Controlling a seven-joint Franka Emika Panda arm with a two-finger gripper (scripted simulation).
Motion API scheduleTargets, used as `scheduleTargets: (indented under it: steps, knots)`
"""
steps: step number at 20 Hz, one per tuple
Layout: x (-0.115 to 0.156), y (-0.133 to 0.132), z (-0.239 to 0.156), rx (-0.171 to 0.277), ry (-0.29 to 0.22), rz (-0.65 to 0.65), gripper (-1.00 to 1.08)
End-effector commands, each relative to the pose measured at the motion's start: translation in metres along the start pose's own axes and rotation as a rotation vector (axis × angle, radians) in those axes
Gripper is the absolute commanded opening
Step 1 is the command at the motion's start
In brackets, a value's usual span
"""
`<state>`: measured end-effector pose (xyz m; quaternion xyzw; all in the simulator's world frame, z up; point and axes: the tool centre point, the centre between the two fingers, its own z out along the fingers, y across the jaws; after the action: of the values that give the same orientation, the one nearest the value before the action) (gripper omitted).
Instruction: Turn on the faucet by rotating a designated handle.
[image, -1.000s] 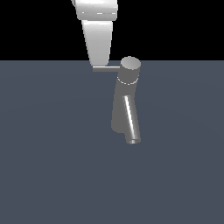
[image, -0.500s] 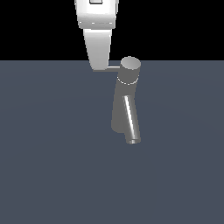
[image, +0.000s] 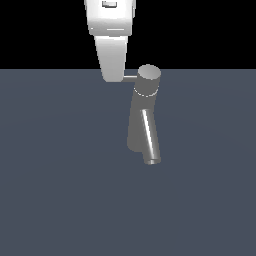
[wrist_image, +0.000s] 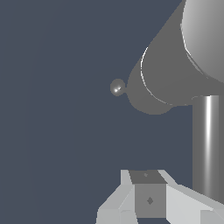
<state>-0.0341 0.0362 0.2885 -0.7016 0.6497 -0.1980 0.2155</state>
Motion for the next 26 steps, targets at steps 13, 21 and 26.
scheduleTargets:
  steps: [13,21,26]
  knots:
    - [-0.003,0.036,0.000,-0.001,0.001,0.000,-1.00]
    - [-0.004,0.054,0.000,-0.001,0.001,0.000,-1.00]
    - [-0.005,0.062,0.000,-0.001,0.001,0.000,-1.00]
